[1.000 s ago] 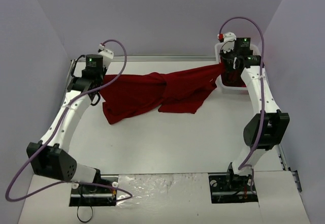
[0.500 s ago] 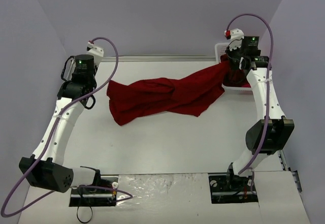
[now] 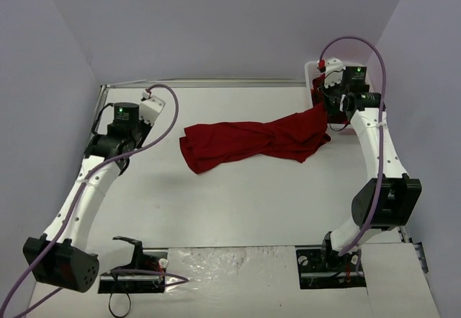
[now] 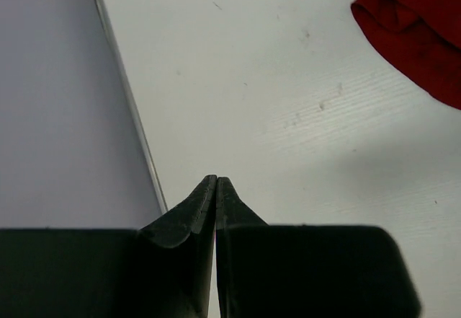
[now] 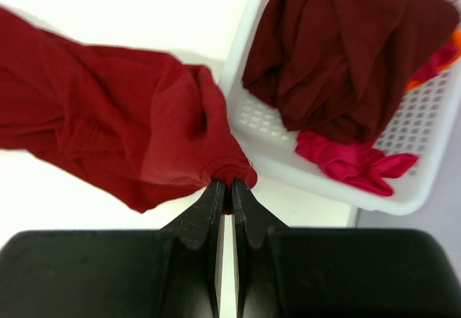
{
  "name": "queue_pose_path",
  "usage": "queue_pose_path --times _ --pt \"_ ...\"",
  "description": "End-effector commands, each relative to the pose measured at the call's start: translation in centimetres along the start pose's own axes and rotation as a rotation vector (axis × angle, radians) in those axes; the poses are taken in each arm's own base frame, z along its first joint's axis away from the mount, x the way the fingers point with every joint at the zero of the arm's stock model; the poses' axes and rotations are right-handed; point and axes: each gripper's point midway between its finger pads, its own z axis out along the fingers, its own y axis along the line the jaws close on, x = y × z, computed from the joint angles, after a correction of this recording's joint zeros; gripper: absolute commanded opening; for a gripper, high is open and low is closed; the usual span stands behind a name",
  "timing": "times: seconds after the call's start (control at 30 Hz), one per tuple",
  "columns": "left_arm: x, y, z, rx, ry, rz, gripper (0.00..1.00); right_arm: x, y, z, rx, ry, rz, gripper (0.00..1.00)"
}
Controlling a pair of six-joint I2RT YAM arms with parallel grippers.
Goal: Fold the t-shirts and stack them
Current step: Flatten out the tshirt
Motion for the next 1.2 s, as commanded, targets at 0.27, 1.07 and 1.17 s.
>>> queue_pose_path --times 0.27,1.07,1.17 --pt "-0.6 -7.3 8.0 0.297 0.061 -0.048 0.15 3.3 2.8 2.1 -0.114 0.071 0.012 0.00" --pt "-4.7 -13.3 21.5 0.628 0.153 -0.347 0.35 8.3 3.5 7.5 -0.124 0.256 -0.019 0.00" --pt "-4.6 -13.4 22.1 0.628 0.160 -0.353 0.35 8.3 4.6 7.8 -0.140 0.261 -0.042 0.00"
